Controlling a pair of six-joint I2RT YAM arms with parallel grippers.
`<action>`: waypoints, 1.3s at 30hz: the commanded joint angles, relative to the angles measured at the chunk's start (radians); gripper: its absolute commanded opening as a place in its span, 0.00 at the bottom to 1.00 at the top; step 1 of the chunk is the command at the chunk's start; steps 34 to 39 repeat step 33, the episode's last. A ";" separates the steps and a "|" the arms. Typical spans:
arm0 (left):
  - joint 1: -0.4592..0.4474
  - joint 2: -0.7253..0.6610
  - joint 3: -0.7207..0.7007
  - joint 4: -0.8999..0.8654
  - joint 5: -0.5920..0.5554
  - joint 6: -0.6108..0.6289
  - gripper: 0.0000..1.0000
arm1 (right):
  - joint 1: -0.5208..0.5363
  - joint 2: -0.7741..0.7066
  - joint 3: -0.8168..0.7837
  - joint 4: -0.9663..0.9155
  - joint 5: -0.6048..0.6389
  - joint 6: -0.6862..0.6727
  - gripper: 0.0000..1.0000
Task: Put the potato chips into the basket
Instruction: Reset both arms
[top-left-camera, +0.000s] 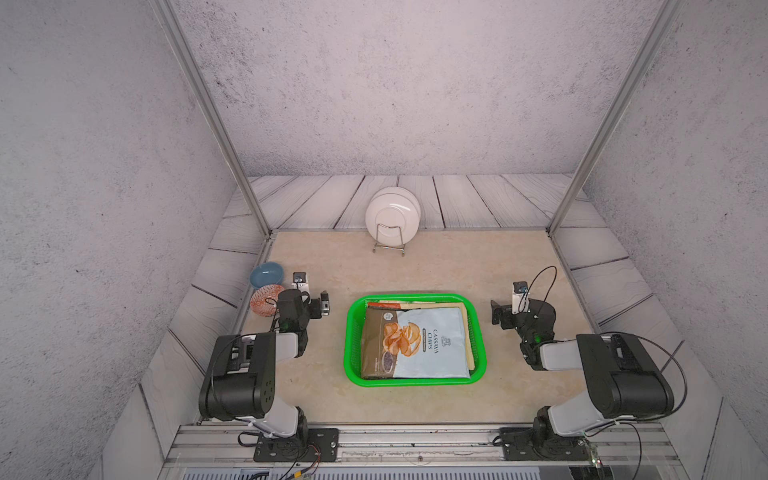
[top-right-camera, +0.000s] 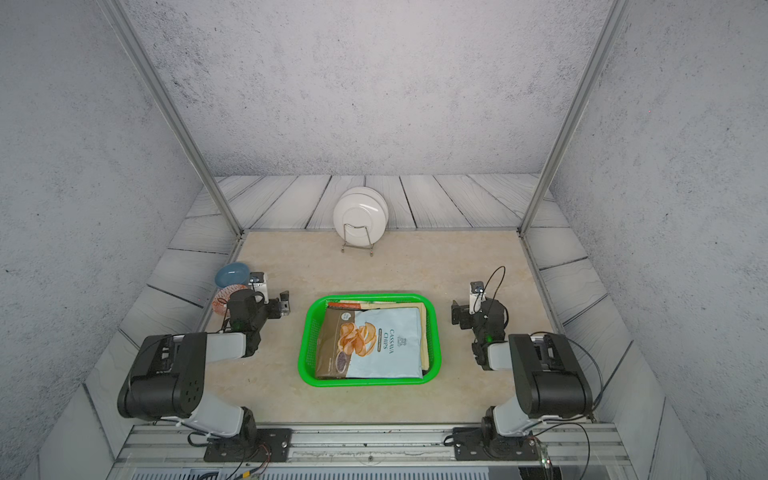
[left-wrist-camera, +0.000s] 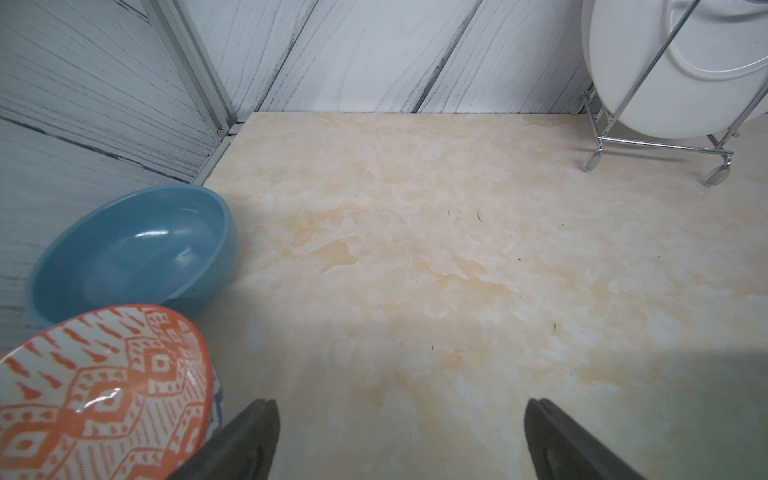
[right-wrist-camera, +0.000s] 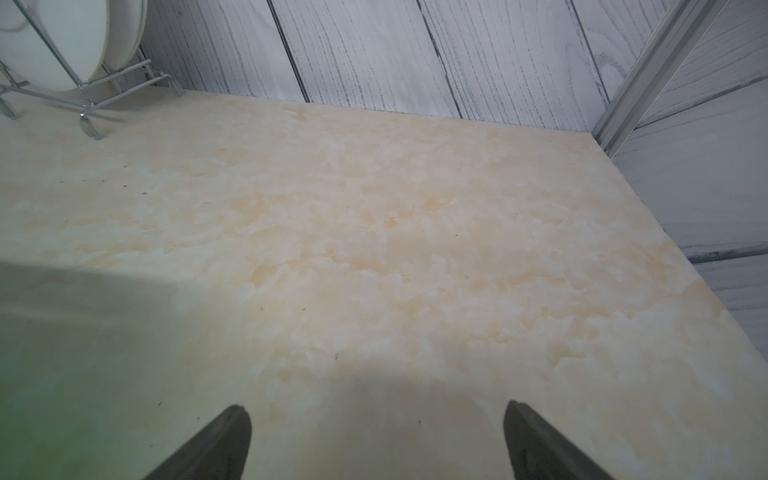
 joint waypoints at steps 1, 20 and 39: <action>0.005 -0.011 0.012 0.011 -0.007 0.000 0.98 | -0.012 -0.015 0.081 -0.056 -0.055 0.012 0.99; 0.005 -0.011 0.011 0.012 -0.008 -0.001 0.98 | -0.024 0.020 0.075 0.008 -0.020 0.043 0.99; 0.005 -0.011 0.012 0.010 -0.007 0.000 0.99 | -0.025 0.020 0.077 0.005 -0.011 0.048 0.99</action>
